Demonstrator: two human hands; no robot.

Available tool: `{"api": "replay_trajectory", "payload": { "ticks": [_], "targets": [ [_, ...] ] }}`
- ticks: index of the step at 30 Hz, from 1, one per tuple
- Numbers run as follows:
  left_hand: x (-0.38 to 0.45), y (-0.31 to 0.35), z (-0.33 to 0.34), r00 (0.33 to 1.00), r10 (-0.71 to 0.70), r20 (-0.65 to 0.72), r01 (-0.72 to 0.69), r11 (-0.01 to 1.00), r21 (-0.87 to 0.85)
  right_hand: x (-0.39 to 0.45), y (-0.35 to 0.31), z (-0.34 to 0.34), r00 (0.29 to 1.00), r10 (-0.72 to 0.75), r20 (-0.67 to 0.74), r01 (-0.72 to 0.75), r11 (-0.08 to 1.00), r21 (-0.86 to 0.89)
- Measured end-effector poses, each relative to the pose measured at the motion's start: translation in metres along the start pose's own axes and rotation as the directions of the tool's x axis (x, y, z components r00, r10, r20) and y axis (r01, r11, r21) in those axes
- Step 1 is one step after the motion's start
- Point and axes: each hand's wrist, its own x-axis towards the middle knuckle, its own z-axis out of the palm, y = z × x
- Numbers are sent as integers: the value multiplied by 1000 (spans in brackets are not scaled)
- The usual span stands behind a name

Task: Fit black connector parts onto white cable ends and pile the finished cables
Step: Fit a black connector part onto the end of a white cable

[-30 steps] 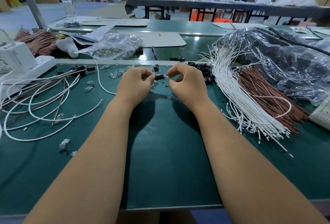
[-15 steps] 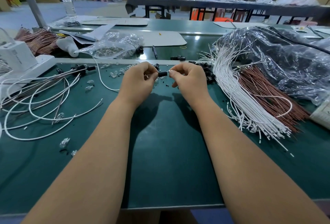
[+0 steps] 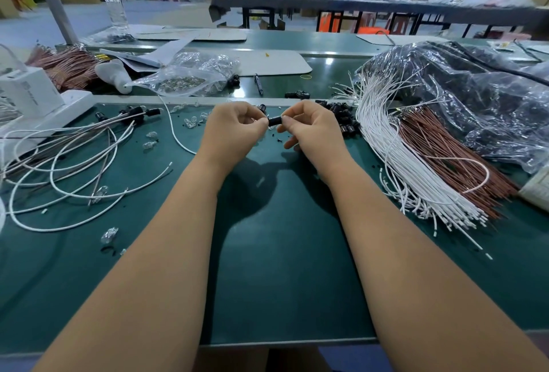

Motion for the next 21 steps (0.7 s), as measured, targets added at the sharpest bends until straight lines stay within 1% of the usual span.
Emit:
{"api": "replay_trajectory", "payload": {
  "ticks": [2, 6, 11, 14, 17, 21],
  "targets": [
    [0, 1, -3, 999, -38, 17, 40, 995, -92, 1, 0, -2, 998, 35, 51, -36, 999, 26],
    [0, -1, -4, 998, -57, 33, 61, 989, -133, 3, 0, -5, 994, 64, 84, -68, 997, 42],
    [0, -2, 0, 997, -80, -5, 79, 988, -135, 4, 1, -5, 991, 105, 78, -114, 986, 122],
    [1, -2, 0, 995, -96, 1, 95, 982, -162, 3, 2, -4, 992, 74, 103, -87, 988, 126],
    [1, -1, 1, 994, -100, 36, 104, 984, -146, 3, 3, -2, 994, 46, 94, -54, 994, 90],
    [-1, 0, 4, 991, -85, 102, 96, 989, -110, 4, 3, -1, 996, 63, 66, -68, 995, 78]
  ]
}}
